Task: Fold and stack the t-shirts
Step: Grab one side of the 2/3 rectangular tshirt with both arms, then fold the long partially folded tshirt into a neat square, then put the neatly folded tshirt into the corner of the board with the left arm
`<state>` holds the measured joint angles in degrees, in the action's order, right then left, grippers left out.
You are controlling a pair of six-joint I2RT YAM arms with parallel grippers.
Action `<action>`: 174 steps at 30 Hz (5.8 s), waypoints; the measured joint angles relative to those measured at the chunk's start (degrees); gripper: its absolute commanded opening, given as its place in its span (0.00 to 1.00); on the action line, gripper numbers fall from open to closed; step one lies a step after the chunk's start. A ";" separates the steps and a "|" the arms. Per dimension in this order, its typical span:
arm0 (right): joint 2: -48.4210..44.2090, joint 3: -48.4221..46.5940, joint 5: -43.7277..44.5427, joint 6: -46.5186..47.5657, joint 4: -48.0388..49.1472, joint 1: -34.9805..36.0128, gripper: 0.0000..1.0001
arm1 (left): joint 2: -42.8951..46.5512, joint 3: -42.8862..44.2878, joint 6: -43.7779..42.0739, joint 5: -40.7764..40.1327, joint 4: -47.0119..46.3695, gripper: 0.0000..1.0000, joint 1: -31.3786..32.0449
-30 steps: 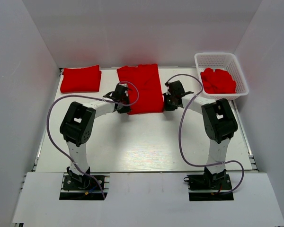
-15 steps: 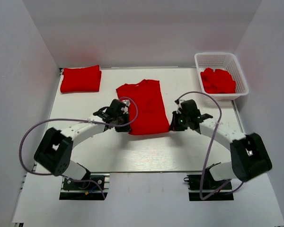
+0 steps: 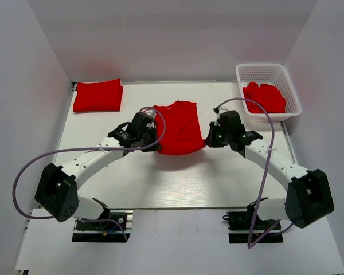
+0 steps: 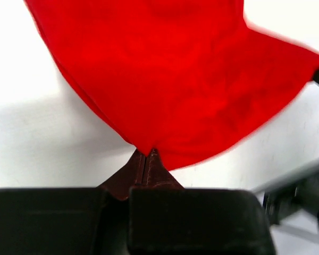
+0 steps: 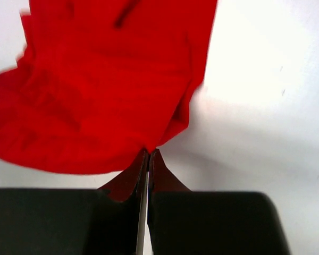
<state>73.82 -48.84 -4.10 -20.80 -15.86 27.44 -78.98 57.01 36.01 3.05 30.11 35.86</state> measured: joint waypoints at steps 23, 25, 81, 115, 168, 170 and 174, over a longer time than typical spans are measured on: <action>28.46 -36.00 6.69 2.64 -2.54 -2.69 0.00 | -21.07 26.18 1.51 -16.52 6.71 0.00 -8.96; 30.53 -37.88 6.49 3.28 -2.45 -2.89 0.00 | -22.60 27.93 0.83 -16.09 6.27 0.00 -9.88; 40.70 -39.15 -1.62 6.21 14.38 -7.50 0.90 | -40.81 40.19 -10.38 -8.28 -3.43 1.00 -19.85; 14.99 -11.52 9.11 7.76 16.06 -7.58 0.90 | -49.18 33.90 -21.03 7.96 -22.84 0.00 -19.39; 16.33 -11.39 13.53 7.72 15.37 -7.93 0.90 | -45.22 70.01 -60.89 -1.44 1.53 0.00 -30.51; 16.35 -11.72 13.11 7.72 15.34 -7.85 0.90 | -45.24 70.07 -61.02 -1.57 1.62 0.00 -31.30; 16.57 -12.59 12.90 7.74 15.37 -7.82 0.90 | -45.86 71.23 -61.05 -2.71 1.64 0.00 -32.83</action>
<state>90.39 -61.43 8.80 -13.06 -0.49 19.62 -124.84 128.25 -25.04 0.34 31.75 3.03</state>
